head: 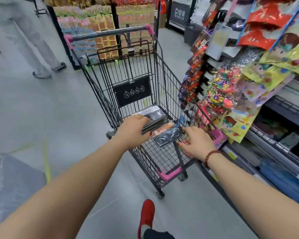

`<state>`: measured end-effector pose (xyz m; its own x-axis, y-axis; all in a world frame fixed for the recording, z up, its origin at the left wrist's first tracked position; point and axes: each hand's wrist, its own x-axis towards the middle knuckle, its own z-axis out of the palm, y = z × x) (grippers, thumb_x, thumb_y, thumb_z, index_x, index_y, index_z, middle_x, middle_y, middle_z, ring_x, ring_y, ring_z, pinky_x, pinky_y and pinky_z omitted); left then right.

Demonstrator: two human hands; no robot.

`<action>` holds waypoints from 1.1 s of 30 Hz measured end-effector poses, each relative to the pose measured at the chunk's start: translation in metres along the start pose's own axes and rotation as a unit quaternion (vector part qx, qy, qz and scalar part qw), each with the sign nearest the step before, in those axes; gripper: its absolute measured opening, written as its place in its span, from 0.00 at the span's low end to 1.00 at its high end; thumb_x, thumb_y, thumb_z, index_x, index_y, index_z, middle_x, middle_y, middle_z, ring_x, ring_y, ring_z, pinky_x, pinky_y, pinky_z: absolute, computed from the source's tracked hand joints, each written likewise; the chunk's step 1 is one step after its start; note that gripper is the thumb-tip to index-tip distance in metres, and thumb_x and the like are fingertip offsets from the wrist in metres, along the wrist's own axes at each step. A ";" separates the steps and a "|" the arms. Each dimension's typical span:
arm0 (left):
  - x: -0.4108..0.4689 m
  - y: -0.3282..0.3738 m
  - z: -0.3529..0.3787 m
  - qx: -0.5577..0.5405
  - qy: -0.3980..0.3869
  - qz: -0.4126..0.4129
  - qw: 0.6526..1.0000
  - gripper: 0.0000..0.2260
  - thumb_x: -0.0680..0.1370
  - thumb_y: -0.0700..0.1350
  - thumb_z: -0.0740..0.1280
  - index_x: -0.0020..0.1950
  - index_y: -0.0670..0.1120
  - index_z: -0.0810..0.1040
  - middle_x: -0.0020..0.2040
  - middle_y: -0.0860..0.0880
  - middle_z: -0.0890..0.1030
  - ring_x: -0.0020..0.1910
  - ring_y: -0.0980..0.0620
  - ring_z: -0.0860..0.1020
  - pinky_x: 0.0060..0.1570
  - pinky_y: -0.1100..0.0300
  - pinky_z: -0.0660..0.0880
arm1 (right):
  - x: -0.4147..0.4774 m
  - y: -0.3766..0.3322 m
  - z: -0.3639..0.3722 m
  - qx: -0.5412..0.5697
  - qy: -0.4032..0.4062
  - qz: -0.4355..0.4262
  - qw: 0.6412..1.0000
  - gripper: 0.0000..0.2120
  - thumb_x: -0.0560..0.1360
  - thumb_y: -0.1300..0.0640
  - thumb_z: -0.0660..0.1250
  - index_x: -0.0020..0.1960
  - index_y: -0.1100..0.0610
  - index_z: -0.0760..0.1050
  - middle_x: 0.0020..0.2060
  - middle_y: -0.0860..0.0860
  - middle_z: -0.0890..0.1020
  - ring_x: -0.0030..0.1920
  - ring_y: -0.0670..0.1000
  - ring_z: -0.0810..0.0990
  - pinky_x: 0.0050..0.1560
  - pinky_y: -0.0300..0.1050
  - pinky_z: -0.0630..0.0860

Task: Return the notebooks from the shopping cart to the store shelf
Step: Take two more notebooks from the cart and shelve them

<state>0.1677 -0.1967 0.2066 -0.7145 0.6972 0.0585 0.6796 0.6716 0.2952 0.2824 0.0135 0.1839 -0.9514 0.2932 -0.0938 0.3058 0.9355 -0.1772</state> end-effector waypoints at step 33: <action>0.339 -0.169 0.104 0.039 -0.298 0.273 0.914 0.22 0.75 0.49 0.63 0.69 0.47 0.69 0.66 0.46 0.73 0.66 0.45 0.69 0.63 0.51 0.69 | 0.223 -0.038 0.102 0.145 -0.083 0.395 0.903 0.26 0.73 0.46 0.64 0.68 0.54 0.67 0.61 0.55 0.75 0.60 0.56 0.74 0.52 0.45 0.73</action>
<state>-0.1716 -0.0477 0.0771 -0.0634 0.9311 -0.3592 0.9339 0.1822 0.3076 0.0623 0.0237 0.0699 -0.4207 0.7909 -0.4444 0.9066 0.3486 -0.2379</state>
